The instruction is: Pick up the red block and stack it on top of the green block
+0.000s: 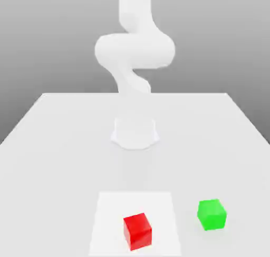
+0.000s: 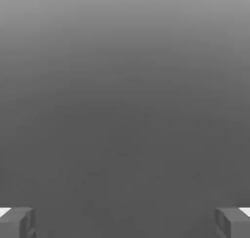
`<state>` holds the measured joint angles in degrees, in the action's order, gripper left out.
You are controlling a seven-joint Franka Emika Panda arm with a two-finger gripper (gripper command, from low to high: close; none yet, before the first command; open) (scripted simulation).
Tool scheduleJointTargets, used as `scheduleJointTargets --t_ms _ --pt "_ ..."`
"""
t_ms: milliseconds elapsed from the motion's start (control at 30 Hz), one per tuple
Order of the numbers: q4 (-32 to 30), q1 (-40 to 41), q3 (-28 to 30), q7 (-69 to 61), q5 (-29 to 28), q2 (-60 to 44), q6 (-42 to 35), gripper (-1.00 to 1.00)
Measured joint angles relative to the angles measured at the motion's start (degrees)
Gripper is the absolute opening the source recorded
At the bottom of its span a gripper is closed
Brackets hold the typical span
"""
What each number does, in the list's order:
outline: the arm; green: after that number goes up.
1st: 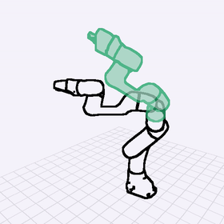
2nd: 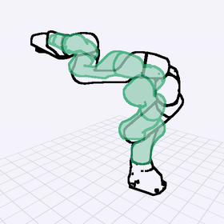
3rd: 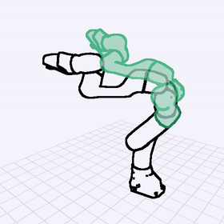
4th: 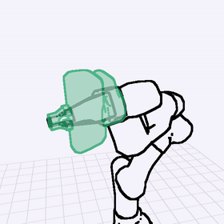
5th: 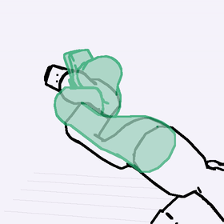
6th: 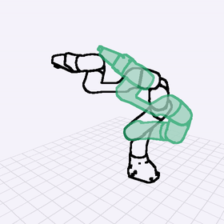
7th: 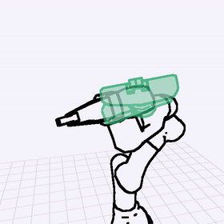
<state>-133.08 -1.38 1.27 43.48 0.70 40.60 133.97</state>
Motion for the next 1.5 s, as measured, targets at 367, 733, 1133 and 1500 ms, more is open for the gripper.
scheduleJointTargets --t_ms 367,733,1133,1500 --pt "-5.77 -4.5 3.86 -10.78 3.56 -23.29 9.67 0.0" --pt "-11.5 -5.52 4.37 -18.48 3.01 -45.9 19.33 0.0" --pt "-11.05 -4.16 2.69 -20.72 3.9 -60.09 29.53 -1.0" --pt "-14.02 -8.72 -1.13 -24.74 0.05 -47.11 19.54 -1.0"
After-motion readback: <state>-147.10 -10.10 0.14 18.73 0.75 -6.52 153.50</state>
